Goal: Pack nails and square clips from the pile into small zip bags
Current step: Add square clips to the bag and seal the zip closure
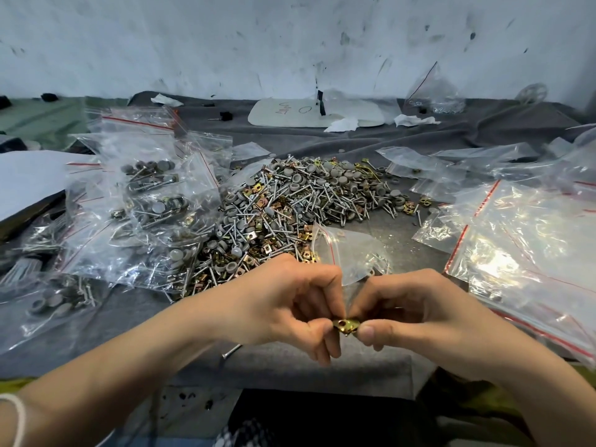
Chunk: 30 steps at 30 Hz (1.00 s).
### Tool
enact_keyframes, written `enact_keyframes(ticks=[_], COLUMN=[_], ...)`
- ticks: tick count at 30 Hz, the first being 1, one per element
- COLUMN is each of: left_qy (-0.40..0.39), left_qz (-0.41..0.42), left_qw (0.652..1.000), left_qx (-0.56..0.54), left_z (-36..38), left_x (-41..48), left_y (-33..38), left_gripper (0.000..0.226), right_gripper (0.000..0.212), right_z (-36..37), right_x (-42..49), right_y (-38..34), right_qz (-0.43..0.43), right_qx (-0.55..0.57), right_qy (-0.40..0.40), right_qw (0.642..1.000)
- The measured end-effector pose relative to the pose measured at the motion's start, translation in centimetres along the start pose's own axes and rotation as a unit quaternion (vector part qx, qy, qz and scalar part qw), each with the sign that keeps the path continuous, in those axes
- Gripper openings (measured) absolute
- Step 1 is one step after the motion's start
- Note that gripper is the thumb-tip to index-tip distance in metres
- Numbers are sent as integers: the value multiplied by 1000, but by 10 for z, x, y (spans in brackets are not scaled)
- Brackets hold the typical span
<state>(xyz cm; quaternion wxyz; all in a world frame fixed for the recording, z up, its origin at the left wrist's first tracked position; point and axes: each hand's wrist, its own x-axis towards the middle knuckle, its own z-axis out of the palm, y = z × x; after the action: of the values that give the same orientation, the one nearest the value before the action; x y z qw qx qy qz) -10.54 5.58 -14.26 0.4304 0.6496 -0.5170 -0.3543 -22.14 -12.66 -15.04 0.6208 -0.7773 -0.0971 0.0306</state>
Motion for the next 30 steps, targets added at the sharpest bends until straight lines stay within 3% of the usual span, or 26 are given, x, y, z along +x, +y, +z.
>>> enact_keyframes(ticks=[8, 10, 12, 14, 17, 19, 26, 30], left_qy=[-65, -48, 6, 97, 228, 245, 254, 328], left_qz=[-7, -10, -15, -21, -26, -27, -11, 18], left_qw=[992, 993, 998, 995, 962, 944, 920, 901], left_qx=[-110, -106, -53, 8, 149, 218, 298, 283], left_z=[-5, -15, -27, -37, -37, -30, -21, -19], left_x=[-7, -11, -13, -12, 1, 15, 41, 35], left_y=[-6, -8, -11, -16, -22, -25, -29, -26], left_gripper=[22, 22, 16, 12, 12, 10, 8, 8], right_gripper=[7, 20, 25, 14, 11, 23, 20, 20], right_z=[-14, -24, -33, -38, -41, -37, -33, -27], right_x=[0, -3, -6, -6, -5, -3, -2, -4], right_y=[14, 21, 33, 48, 71, 82, 94, 88], right_qz=[16, 16, 13, 4, -1, -3, -16, -14], right_qx=[87, 124, 174, 249, 355, 398, 406, 391], right_qy=[-82, -83, -43, 49, 192, 236, 254, 271], right_qw=[993, 989, 984, 967, 915, 886, 878, 880])
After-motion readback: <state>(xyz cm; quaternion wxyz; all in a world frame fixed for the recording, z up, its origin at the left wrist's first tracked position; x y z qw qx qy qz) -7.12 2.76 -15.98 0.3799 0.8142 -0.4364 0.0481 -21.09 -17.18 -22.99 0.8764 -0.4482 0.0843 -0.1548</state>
